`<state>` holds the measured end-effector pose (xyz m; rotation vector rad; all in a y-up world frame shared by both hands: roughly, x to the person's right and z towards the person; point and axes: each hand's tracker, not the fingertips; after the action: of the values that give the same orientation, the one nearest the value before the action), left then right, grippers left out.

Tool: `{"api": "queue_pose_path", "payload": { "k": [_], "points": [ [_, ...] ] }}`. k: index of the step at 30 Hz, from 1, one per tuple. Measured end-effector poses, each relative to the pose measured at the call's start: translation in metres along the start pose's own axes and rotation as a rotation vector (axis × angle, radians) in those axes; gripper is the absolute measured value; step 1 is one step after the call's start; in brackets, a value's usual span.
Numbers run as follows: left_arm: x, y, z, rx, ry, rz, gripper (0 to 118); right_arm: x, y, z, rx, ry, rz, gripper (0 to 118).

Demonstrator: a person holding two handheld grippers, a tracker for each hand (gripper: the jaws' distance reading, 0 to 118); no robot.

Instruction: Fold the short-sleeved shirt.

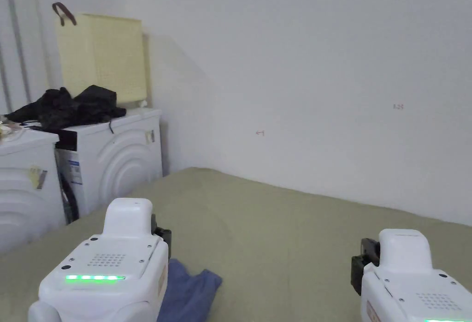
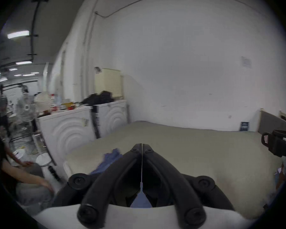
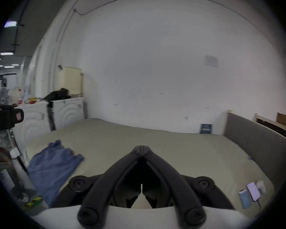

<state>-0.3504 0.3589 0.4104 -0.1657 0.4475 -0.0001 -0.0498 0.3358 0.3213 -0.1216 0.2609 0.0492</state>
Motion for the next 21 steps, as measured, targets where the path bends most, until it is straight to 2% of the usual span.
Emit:
{"api": "queue_pose_path", "payload": {
  "k": [5,10,21],
  "points": [
    [-0.063,-0.003,0.009,-0.017,0.151,0.022,1,-0.061,0.006,-0.018,0.011,0.151,-0.009,0],
    [-0.094,-0.008,0.014,-0.039,0.196,0.04,1,-0.094,0.005,-0.024,0.012,0.217,0.0,0],
    [-0.1,-0.023,-0.018,-0.091,0.166,0.046,1,-0.101,-0.012,-0.04,-0.03,0.229,0.01,0]
  ]
}}
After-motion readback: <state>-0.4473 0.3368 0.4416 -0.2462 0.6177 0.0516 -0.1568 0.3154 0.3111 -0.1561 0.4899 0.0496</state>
